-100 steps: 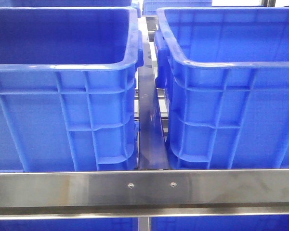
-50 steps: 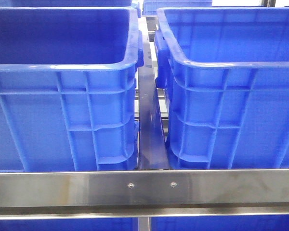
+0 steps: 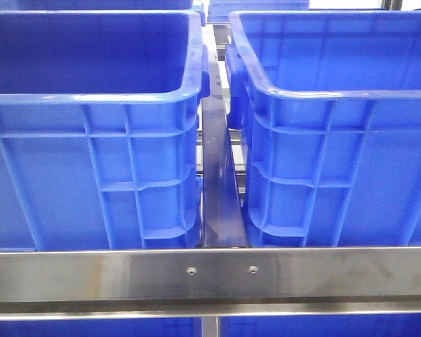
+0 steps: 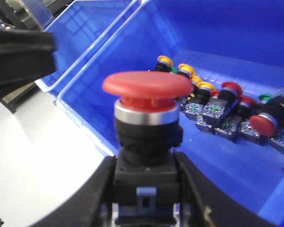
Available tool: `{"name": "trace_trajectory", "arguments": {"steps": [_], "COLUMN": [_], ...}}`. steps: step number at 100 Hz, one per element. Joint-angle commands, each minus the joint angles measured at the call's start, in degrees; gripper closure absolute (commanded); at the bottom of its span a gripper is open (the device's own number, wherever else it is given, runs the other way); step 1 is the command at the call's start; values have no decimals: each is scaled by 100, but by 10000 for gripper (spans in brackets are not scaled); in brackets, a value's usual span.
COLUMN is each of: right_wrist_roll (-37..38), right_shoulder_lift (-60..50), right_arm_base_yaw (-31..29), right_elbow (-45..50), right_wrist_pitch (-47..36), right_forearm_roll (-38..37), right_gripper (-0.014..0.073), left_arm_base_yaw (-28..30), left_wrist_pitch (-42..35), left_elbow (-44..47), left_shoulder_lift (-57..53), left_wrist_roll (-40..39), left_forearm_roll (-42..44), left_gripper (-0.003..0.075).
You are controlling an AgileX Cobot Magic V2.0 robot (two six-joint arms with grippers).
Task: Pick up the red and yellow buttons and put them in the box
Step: 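Carry the red button with the right gripper over the empty bin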
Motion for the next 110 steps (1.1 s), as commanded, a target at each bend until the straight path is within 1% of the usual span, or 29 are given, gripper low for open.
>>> {"name": "trace_trajectory", "arguments": {"steps": [1, 30, 50, 73, 84, 98, 110], "right_wrist_roll": [-55, -55, -55, -55, -55, -55, -55], "right_shoulder_lift": [-128, -128, -128, -58, 140, 523, 968], "right_arm_base_yaw": [-146, -833, -1557, -2720, -3248, -3760, -4063], "right_elbow": [-209, -209, -209, -209, -209, -209, -233], "right_wrist_pitch": [-158, 5, 19, 22, 218, 530, 653], "right_forearm_roll": [135, 135, 135, 135, 135, 135, 135], "right_gripper": [531, 531, 531, 531, 531, 531, 531], "left_arm_base_yaw": [151, 671, 954, 957, 957, 957, 957], "left_wrist_pitch": [-285, -285, -285, -272, -272, -272, -272], "left_elbow": [27, 946, 1362, 1442, 1442, 1442, 1442], "left_shoulder_lift": [-332, -1614, -2324, -2451, -2451, -2451, -2451], "left_wrist_roll": [-10, -23, -23, -23, -23, -23, -23], "left_forearm_roll": [225, 286, 295, 295, 295, 295, 295], "left_gripper": [131, 131, 132, 132, 132, 132, 132]}}
